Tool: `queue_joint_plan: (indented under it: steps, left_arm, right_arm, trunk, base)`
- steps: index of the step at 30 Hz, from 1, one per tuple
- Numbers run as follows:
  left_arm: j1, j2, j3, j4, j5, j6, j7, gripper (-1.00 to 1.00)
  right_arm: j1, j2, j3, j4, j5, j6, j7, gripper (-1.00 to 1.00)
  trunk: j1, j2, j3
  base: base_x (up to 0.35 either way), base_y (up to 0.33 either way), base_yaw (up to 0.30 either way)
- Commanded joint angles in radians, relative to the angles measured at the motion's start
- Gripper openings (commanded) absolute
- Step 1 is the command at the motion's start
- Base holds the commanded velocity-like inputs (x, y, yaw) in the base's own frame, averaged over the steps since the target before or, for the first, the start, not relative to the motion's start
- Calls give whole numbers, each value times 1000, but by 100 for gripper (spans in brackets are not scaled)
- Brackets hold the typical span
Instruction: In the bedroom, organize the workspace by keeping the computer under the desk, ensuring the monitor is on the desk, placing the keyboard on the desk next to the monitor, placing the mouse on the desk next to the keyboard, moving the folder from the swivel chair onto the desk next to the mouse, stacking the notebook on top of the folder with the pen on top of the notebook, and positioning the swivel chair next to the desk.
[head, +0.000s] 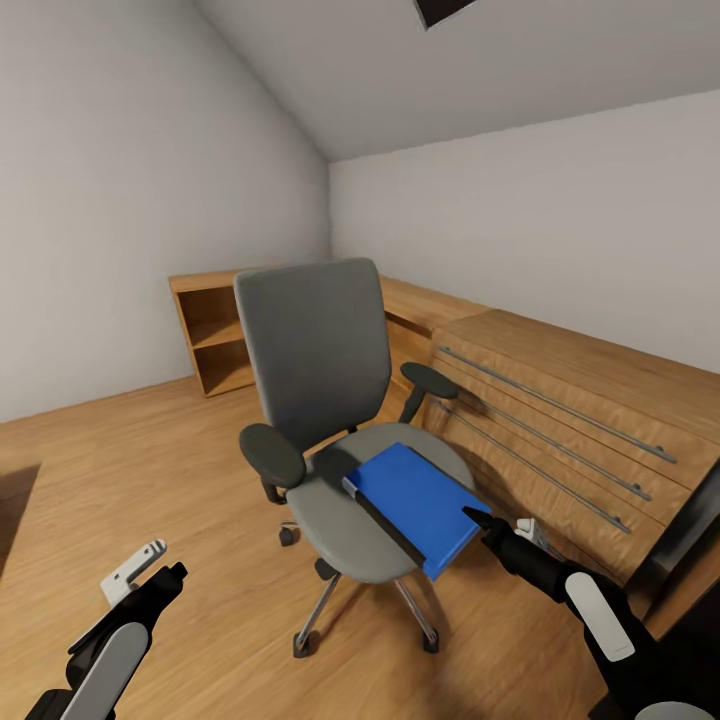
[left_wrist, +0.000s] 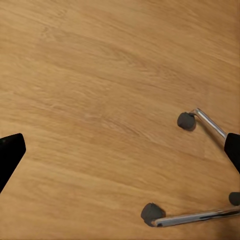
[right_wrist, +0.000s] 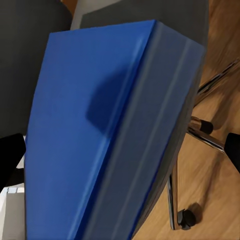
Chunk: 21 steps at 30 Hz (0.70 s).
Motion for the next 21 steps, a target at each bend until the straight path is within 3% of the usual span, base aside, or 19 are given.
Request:
queue_joint_plan:
  steps: [1, 15, 16, 21]
  left_arm:
    - [-1, 1, -1, -1, 3, 4, 7, 100]
    - [-1, 1, -2, -1, 3, 4, 7, 100]
    - [-1, 1, -2, -1, 2, 4, 7, 100]
    - [-1, 1, -1, -1, 4, 4, 7, 100]
  right_arm:
    - [-1, 0, -2, 0, -2, 7, 2, 100]
    - [-1, 0, -2, -1, -1, 7, 1, 100]
    - [0, 0, -2, -2, -1, 7, -1, -100]
    - [0, 0, -4, -2, 0, 7, 0, -100]
  trunk:
    - [0, 0, -1]
    - [0, 0, -1]
    - [0, 0, -1]
    - [0, 0, -1]
  base:
    - [34, 25, 0]
    - [51, 41, 0]
    - [0, 0, 0]
    - [0, 0, 0]
